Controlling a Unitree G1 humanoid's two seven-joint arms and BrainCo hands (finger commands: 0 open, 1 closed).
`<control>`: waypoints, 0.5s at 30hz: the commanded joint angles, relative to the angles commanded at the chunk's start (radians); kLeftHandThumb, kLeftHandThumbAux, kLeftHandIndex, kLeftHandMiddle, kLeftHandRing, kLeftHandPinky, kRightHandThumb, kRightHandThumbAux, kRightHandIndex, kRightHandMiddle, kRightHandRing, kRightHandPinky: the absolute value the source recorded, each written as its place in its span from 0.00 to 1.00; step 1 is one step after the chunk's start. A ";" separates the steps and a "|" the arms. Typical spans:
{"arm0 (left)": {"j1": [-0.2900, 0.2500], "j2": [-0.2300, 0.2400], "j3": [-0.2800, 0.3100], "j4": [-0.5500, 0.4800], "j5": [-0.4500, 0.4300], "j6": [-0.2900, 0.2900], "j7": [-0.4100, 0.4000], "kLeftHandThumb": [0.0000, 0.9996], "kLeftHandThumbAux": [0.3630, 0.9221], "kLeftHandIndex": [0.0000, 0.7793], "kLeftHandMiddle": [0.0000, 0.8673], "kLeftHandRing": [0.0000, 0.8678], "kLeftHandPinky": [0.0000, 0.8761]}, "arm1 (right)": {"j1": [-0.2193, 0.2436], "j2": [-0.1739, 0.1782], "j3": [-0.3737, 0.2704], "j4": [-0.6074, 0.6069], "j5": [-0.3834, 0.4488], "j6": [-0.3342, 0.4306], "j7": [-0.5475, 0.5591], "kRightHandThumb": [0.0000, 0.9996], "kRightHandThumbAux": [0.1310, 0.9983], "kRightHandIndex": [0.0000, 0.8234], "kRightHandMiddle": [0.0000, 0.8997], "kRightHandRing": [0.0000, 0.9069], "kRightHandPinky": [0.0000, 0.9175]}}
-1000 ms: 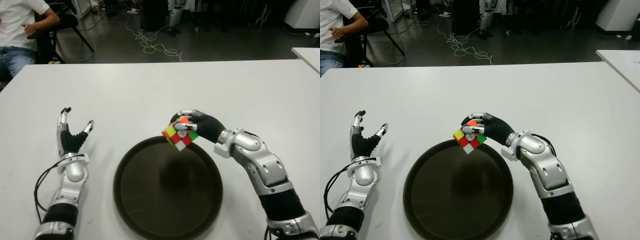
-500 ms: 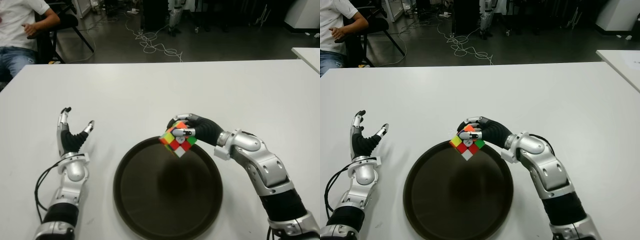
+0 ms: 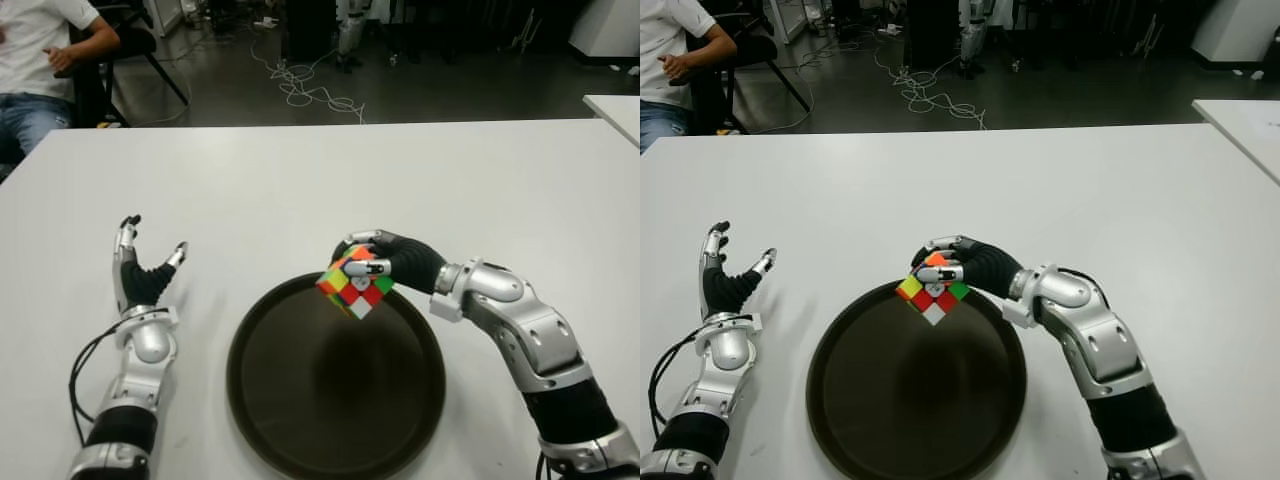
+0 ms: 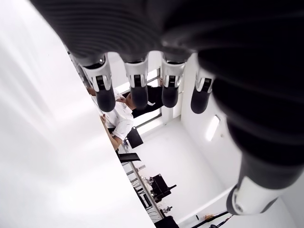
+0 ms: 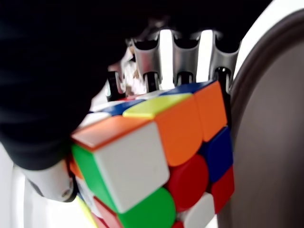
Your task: Pick up the Rubik's Cube and put it in the plate
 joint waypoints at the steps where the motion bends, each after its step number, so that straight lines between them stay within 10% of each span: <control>1: 0.000 0.000 0.001 -0.001 -0.002 0.000 -0.002 0.00 0.63 0.05 0.08 0.07 0.05 | 0.000 -0.001 0.001 -0.001 -0.003 -0.008 0.001 0.71 0.68 0.53 0.90 0.92 0.92; 15: -0.001 0.002 0.001 -0.004 -0.002 0.001 -0.007 0.00 0.65 0.04 0.05 0.04 0.04 | 0.032 -0.029 0.050 0.014 -0.115 -0.263 -0.002 0.70 0.68 0.53 0.90 0.91 0.89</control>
